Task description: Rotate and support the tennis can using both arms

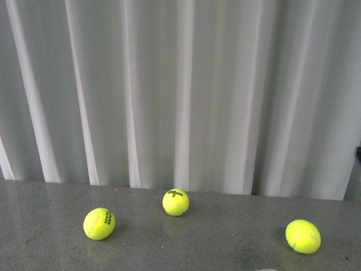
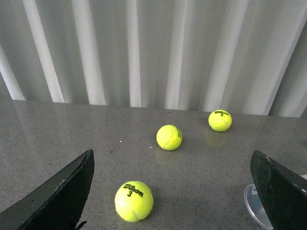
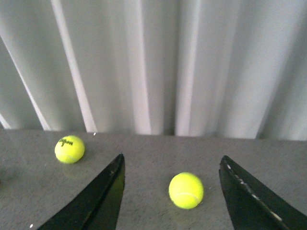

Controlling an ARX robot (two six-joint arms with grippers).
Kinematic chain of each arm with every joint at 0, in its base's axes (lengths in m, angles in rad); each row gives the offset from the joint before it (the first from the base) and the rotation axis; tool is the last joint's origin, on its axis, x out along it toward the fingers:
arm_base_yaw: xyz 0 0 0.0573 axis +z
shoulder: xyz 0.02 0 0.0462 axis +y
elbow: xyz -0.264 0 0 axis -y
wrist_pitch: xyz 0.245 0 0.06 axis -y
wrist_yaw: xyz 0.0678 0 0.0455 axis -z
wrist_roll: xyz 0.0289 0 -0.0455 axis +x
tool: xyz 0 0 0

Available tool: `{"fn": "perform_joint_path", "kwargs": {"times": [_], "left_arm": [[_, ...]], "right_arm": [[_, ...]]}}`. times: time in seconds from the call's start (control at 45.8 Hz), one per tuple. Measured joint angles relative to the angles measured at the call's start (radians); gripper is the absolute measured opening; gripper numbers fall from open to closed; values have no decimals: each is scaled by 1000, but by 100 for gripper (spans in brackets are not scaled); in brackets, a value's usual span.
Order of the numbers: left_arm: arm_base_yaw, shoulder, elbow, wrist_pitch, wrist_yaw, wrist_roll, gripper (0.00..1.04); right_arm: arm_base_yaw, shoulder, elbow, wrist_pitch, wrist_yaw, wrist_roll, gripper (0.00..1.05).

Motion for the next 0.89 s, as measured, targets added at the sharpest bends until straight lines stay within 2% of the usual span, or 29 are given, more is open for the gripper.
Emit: {"fn": "perform_joint_path", "kwargs": {"times": [0.131,0.327,0.524,0.589,0.655,0.764,0.895], "left_arm": [[0,0,0,0,3,0,98],[0,0,0,0,2,0,98],[0,0,0,0,3,0,98],[0,0,0,0,3,0,98],[0,0,0,0,2,0,98],[0,0,0,0,3,0,98],[0,0,0,0,3,0,98]], "right_arm": [[-40,-87,-85,10,-20,-21,31],[-66,-184,-170,-13,-66,-31,3],[-103,-317,-246,-71,-91,-34,3],[-153,-373,-270,-104,-164,-34,3],[-176,-427,-288,-138,-166,-34,3],[-180,-444,-331,-101,-167,-34,3],[-180,-521,-357,-172,-167,-34,3]]}}
